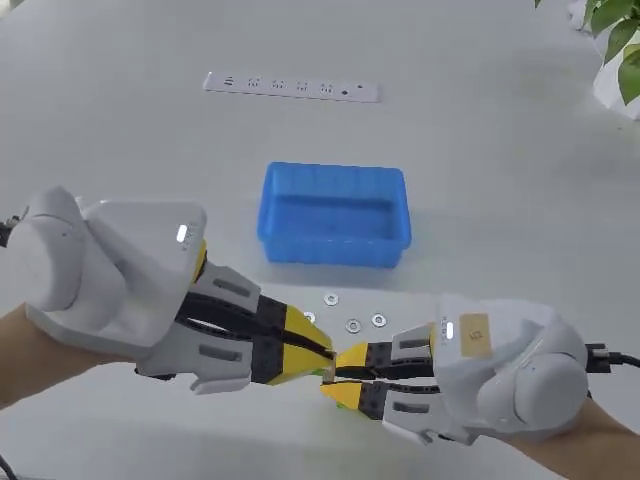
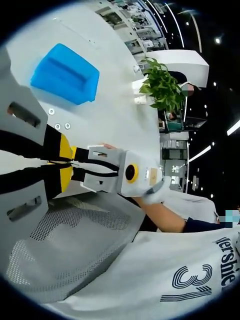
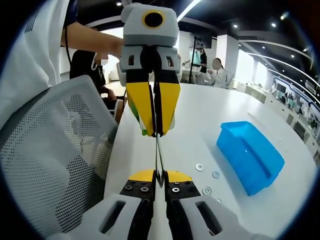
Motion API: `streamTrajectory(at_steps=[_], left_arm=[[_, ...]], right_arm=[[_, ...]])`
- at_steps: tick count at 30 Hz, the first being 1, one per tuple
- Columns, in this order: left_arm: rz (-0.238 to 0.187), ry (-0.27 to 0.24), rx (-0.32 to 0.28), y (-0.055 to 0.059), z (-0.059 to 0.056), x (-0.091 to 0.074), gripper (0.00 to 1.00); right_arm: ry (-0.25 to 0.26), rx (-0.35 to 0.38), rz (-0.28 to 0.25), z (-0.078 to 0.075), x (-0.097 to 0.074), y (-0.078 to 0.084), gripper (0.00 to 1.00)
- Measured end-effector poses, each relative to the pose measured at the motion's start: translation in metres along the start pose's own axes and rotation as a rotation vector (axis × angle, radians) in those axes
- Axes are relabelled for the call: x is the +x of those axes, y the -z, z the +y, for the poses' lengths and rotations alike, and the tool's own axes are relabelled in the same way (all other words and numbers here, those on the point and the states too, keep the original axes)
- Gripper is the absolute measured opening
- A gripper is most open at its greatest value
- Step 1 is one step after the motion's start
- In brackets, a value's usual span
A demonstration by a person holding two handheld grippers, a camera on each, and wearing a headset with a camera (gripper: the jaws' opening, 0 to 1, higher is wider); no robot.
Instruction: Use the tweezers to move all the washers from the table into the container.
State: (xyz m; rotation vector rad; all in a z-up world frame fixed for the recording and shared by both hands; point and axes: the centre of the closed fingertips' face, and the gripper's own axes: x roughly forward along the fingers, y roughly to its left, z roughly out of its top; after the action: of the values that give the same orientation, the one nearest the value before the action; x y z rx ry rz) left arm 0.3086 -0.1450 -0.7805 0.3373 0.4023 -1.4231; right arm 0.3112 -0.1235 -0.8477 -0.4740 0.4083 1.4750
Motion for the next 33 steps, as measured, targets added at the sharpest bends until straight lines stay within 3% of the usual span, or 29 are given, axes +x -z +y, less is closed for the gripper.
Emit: streamTrajectory(at_steps=[16, 33], left_arm=[[-0.015, 0.031, 0.026, -0.0054, -0.0046, 0.0044, 0.09], [0.0, 0.005, 0.013, -0.0006, 0.0037, -0.0037, 0.06]], right_arm=[[-0.018, -0.005, 0.01, 0.0008, 0.0011, -0.0003, 0.07], [-0.007, -0.026, 0.018, -0.0009, 0.0052, -0.004, 0.07]])
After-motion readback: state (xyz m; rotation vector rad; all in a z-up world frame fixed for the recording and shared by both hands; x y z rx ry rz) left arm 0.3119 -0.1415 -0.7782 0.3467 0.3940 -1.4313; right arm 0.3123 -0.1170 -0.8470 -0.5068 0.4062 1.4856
